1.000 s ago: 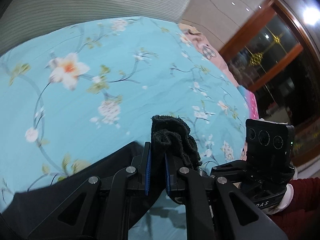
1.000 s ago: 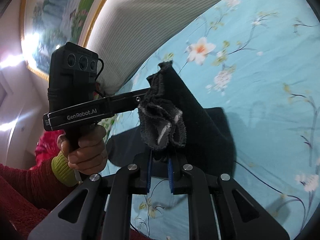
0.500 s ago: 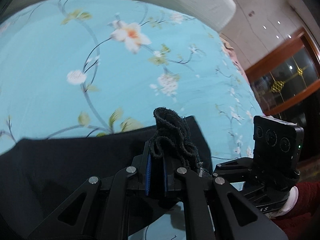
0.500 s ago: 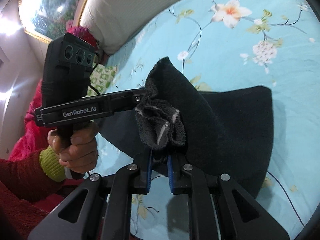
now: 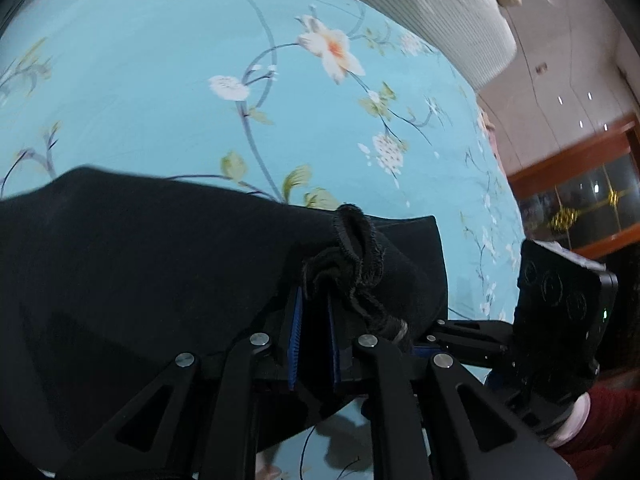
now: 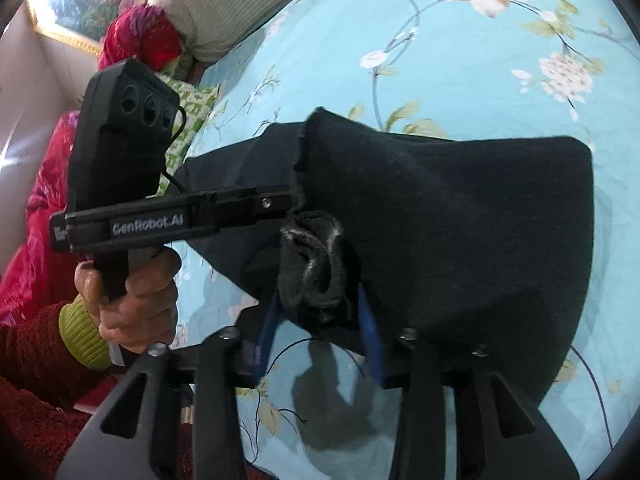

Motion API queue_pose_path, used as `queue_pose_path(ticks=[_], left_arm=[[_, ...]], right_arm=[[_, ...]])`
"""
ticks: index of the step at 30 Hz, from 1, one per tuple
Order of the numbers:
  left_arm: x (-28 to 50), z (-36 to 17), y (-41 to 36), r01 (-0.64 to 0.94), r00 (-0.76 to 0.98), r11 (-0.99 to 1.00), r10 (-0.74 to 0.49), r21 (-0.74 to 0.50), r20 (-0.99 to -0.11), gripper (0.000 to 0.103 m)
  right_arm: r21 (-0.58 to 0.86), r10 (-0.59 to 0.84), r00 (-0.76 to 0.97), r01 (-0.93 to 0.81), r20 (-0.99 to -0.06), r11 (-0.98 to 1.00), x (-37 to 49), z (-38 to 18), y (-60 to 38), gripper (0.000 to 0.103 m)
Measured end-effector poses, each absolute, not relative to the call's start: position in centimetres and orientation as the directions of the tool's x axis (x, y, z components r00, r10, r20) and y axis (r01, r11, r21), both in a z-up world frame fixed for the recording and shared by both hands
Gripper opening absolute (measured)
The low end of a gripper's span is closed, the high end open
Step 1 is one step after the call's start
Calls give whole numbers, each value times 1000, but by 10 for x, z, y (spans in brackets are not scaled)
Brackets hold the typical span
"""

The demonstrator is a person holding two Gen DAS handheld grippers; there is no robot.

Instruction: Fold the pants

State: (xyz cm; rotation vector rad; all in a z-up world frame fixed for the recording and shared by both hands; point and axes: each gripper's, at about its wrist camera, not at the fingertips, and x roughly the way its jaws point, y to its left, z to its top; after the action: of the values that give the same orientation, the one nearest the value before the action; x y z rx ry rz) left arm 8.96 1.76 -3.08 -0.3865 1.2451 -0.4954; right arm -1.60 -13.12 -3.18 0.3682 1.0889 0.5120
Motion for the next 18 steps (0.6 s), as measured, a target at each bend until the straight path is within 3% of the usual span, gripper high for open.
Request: queue_pose_path(ticks=[11, 18], left_arm=[[64, -23, 53, 48, 298, 822, -554, -568, -777, 22], [41, -14, 82, -45, 358, 830, -506, -556, -785, 43]], right_arm=[[504, 568, 350, -264, -745, 823, -18, -16, -115, 44], [505, 574, 352, -275, -739, 818, -17, -6, -107, 44]])
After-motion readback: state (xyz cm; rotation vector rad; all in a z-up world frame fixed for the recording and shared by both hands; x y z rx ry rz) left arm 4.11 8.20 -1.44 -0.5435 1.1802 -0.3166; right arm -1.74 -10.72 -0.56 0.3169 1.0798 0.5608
